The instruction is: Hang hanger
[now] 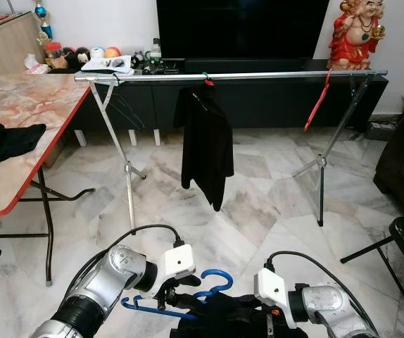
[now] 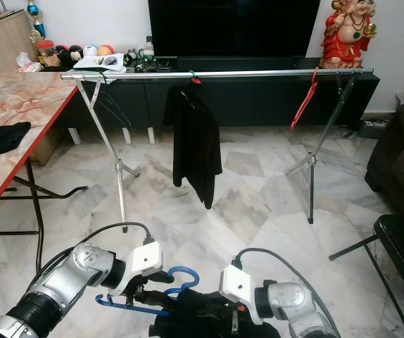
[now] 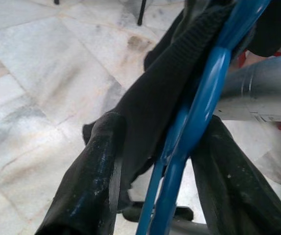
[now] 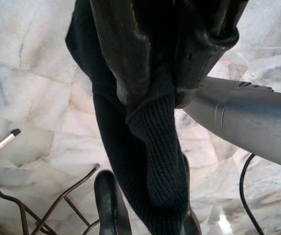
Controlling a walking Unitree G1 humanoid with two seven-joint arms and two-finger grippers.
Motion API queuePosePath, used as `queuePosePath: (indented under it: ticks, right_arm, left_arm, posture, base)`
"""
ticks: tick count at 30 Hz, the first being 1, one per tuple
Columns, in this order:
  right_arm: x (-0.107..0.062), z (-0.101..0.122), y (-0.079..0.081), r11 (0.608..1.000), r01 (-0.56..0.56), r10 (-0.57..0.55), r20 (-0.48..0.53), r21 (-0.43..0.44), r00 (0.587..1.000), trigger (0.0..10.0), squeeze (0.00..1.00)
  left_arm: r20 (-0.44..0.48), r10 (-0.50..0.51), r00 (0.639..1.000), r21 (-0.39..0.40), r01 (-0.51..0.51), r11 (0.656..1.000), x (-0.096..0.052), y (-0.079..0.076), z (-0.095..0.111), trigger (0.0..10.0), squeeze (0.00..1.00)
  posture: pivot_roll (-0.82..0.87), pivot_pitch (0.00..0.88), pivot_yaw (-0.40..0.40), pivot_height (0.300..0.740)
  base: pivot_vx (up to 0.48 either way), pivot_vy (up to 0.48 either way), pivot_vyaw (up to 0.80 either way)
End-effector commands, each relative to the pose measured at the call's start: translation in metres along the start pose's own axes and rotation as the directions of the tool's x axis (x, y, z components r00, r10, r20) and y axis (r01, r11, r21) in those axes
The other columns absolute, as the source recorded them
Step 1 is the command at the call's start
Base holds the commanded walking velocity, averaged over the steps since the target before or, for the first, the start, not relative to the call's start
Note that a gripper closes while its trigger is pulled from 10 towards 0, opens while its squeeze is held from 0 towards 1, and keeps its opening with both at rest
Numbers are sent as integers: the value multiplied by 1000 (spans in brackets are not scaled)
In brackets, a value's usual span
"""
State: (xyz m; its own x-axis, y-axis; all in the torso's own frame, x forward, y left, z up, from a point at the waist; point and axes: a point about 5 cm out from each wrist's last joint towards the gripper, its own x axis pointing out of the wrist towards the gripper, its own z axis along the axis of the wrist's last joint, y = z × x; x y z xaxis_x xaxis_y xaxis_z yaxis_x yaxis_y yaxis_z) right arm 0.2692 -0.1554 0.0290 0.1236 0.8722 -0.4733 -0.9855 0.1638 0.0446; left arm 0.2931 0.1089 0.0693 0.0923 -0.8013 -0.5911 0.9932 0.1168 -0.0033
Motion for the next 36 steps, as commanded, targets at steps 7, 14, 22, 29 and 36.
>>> queuePosePath:
  ticks: [7, 14, 22, 29, 36]
  right_arm:
    - [1, 12, -4, 998, -3, 5, 34, -63, 999, 10000, 0]
    - [1, 13, -4, 998, -2, 4, 33, -65, 999, 10000, 0]
    - [1, 12, -4, 998, 2, 0, 33, -65, 999, 10000, 0]
    - [1, 13, -5, 998, 10, -8, 33, -65, 999, 10000, 0]
    - [0, 12, -6, 998, 21, -20, 27, -62, 999, 10000, 0]
  left_arm:
    - [-17, -68, 998, 24, 69, 997, 6, -6, 3, 9922, 0]
    - [-22, -78, 997, 19, 78, 997, 8, -7, 3, 0, 0]
    - [-19, -83, 996, 12, 83, 996, 8, -7, 3, 0, 0]
    - [-17, -84, 996, 12, 84, 996, 8, -7, 4, 0, 0]
    - [-9, -81, 997, 12, 81, 997, 9, -8, 5, 0, 0]
  posture:
    - [108, 0, 6, 740]
    - [105, 0, 4, 740]
    - [107, 4, 5, 740]
    - [106, 6, 6, 740]
    - [104, 8, 6, 740]
  base:
    - [0, 0, 0]
    - [0, 0, 0]
    - [0, 0, 0]
    - [0, 0, 0]
    - [0, 0, 0]
